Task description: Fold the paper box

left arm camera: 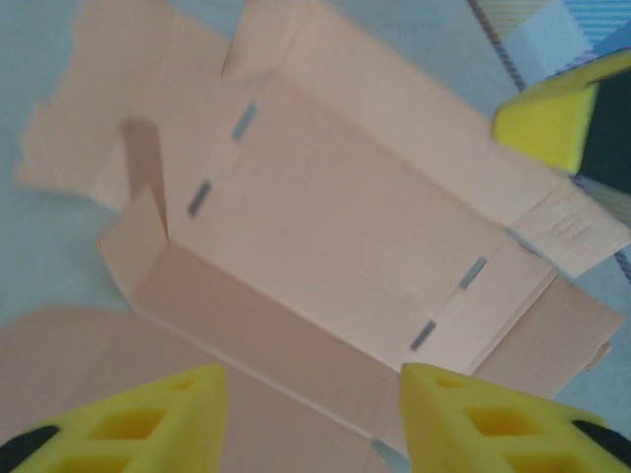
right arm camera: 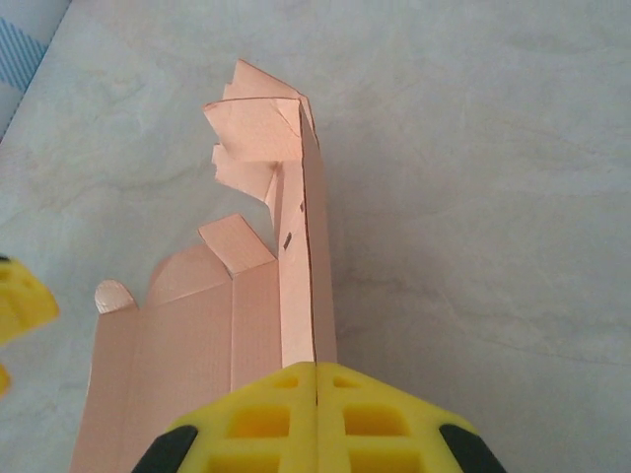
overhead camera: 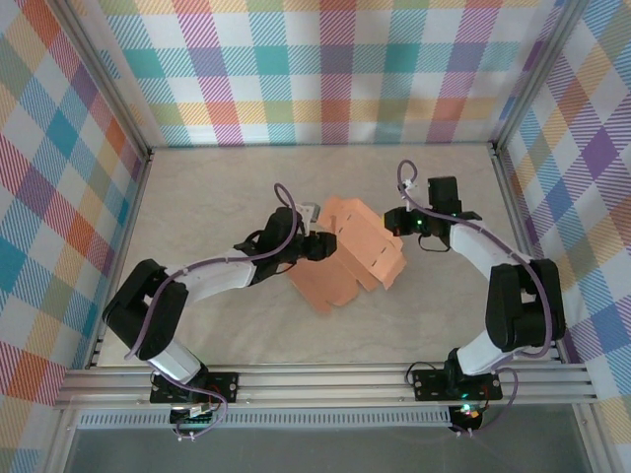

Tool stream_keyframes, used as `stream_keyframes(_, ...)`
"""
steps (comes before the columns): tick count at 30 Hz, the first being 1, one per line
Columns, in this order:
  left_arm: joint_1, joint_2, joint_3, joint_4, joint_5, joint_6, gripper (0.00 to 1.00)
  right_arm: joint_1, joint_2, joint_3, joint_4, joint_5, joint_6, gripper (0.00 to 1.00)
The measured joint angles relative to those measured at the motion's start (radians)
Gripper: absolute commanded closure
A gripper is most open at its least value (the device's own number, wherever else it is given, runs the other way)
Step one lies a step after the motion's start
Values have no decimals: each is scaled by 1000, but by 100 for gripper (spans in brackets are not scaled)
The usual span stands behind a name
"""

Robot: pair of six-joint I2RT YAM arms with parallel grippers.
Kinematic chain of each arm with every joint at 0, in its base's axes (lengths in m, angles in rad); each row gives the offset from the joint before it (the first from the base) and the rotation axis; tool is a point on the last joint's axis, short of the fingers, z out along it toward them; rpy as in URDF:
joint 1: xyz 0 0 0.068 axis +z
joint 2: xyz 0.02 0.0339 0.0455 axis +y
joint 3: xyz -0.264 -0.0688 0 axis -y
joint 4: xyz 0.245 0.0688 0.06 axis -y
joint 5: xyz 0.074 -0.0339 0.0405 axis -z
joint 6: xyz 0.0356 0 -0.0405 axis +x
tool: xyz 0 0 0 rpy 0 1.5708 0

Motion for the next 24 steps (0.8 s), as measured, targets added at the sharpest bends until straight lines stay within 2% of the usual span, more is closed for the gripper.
stream_keyframes(5, 0, 89, -1, 0, 35, -38, 68, 5, -21, -40, 82, 32, 13, 100)
stream_keyframes(7, 1, 137, 7, 0, 54, -48, 76, 5, -25, -51, 97, 32, 14, 100)
stream_keyframes(10, 1, 214, 32, -5, 77, -68, 84, 5, -29, -64, 102, 31, 16, 100)
stream_keyframes(13, 2, 253, 48, -26, 81, -78, 84, 5, -34, -71, 96, 23, 8, 91)
stream_keyframes(16, 10, 258, 49, -45, 80, -87, 84, 5, -34, -71, 79, 20, -13, 73)
stream_keyframes(22, 40, 267, 49, -38, 85, -112, 84, 5, -15, -36, -2, 20, -54, 70)
stream_keyframes(23, 42, 267, 49, -38, 85, -115, 84, 5, -8, -25, -12, 20, -56, 68)
stream_keyframes(24, 44, 269, 50, -38, 85, -118, 85, 5, -3, -15, -19, 21, -58, 60)
